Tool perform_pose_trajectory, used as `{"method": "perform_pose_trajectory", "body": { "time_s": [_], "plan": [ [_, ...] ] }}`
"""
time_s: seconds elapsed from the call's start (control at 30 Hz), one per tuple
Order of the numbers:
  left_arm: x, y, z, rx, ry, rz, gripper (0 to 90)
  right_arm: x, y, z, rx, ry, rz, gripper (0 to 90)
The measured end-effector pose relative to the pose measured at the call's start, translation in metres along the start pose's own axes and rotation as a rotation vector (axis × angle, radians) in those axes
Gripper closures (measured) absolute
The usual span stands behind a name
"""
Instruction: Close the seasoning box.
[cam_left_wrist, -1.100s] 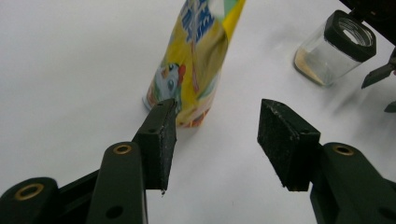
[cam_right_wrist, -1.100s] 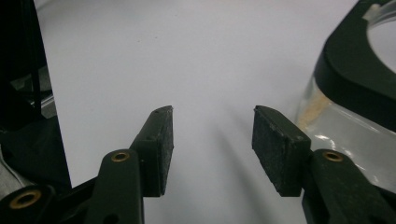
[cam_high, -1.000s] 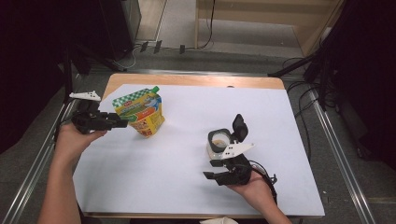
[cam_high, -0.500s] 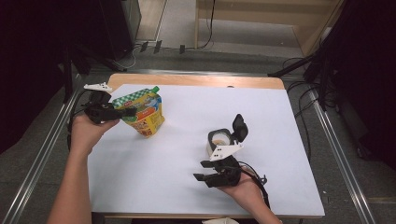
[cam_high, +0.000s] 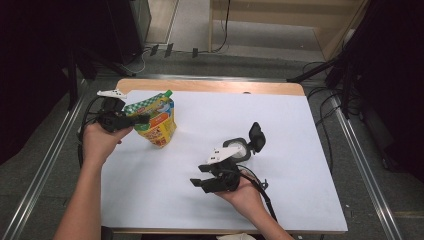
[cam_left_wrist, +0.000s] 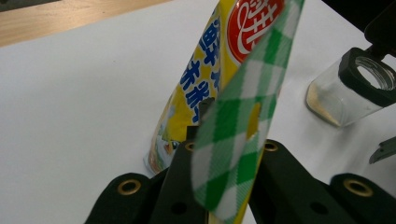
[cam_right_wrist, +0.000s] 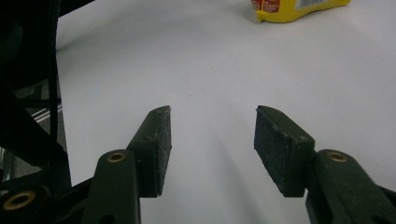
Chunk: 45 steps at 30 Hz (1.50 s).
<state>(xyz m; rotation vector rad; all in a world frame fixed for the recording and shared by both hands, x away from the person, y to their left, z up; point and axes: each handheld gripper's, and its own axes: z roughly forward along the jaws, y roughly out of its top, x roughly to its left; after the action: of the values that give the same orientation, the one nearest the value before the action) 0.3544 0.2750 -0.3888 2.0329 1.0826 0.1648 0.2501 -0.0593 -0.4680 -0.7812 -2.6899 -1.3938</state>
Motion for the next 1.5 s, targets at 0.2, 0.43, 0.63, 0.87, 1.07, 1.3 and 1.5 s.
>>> {"method": "perform_pose_trajectory", "body": {
  "time_s": [0.2, 0.43, 0.63, 0.87, 1.07, 1.3, 1.5],
  "plan": [
    [-0.005, 0.005, 0.000, -0.025, 0.000, -0.029, 90.0, -0.001, -0.006, 0.001, -0.006, -0.007, 0.006, 48.4],
    [-0.010, 0.010, -0.010, -0.054, -0.019, -0.054, 90.0, -0.007, -0.013, 0.001, -0.007, -0.021, 0.023, 48.8],
    [-0.024, 0.017, -0.016, -0.047, -0.047, -0.043, 90.0, -0.008, -0.016, 0.006, -0.021, -0.015, 0.024, 47.5],
    [-0.058, 0.032, -0.030, -0.067, -0.124, 0.003, 90.0, -0.007, -0.017, 0.013, -0.017, -0.011, 0.032, 48.2],
    [-0.084, 0.038, -0.034, -0.058, -0.176, 0.038, 90.0, -0.009, -0.018, 0.019, -0.028, -0.016, 0.063, 51.7],
    [-0.102, 0.038, -0.030, -0.017, -0.193, 0.071, 90.0, -0.013, -0.013, 0.032, 0.015, -0.077, 0.122, 53.3],
    [-0.116, 0.036, -0.029, 0.005, -0.217, 0.082, 90.0, -0.019, -0.012, 0.040, 0.015, -0.116, 0.163, 53.6]
  ]
}}
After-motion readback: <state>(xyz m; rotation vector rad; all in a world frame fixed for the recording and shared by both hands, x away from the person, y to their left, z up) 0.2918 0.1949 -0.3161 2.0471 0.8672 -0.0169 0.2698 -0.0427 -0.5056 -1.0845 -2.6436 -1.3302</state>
